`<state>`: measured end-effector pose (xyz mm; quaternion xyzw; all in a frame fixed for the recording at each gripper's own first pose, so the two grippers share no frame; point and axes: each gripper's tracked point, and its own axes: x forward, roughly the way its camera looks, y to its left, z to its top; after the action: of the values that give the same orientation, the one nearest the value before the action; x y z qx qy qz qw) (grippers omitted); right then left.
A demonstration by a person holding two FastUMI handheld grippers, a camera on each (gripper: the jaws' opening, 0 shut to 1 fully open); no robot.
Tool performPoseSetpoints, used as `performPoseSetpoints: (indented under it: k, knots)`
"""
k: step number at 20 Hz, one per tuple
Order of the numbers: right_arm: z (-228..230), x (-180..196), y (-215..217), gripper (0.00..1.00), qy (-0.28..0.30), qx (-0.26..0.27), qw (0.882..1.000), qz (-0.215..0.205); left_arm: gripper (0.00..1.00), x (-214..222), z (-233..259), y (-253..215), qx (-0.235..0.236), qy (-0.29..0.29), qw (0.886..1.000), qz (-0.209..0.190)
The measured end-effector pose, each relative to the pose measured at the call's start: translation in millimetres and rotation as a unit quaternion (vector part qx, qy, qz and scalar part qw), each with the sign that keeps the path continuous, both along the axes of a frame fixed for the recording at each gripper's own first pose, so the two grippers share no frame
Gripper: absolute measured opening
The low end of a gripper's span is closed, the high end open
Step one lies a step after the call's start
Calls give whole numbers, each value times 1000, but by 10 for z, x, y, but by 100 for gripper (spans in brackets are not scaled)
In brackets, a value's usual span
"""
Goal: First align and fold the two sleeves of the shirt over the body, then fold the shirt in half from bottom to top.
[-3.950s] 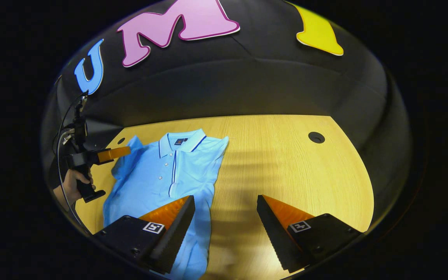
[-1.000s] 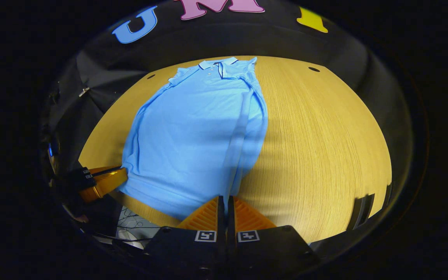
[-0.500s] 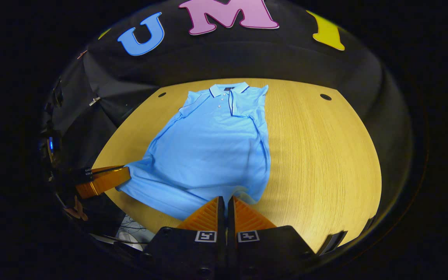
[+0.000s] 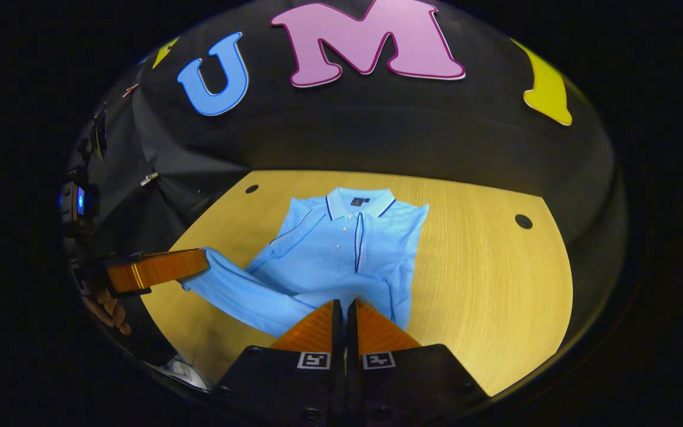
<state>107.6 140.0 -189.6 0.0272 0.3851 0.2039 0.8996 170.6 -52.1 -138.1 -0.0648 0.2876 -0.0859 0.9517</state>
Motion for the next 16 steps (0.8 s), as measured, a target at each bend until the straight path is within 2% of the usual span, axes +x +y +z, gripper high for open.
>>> performPoseSetpoints:
  k: [5, 9, 10, 11, 16]
  knots:
    - [65, 864, 100, 5, -24, 22, 999, -3, 6, 806, 199, -36, 10, -19, 1000, 3]
    - [78, 1488, 118, 5, -48, 25, 999, -8, 6, 1449, 290, -41, 41, -40, 998, -5]
    - [60, 1646, 115, 0, -51, 27, 998, -12, 6, 1623, 290, -63, 43, -44, 998, -8]
    - [36, 1815, 116, 5, -57, 30, 998, -18, 6, 1806, 279, -79, 46, -48, 998, -10]
    - [-289, 2522, 120, 5, -70, 17, 997, -34, 6, 2648, -44, -48, 70, -58, 996, -23]
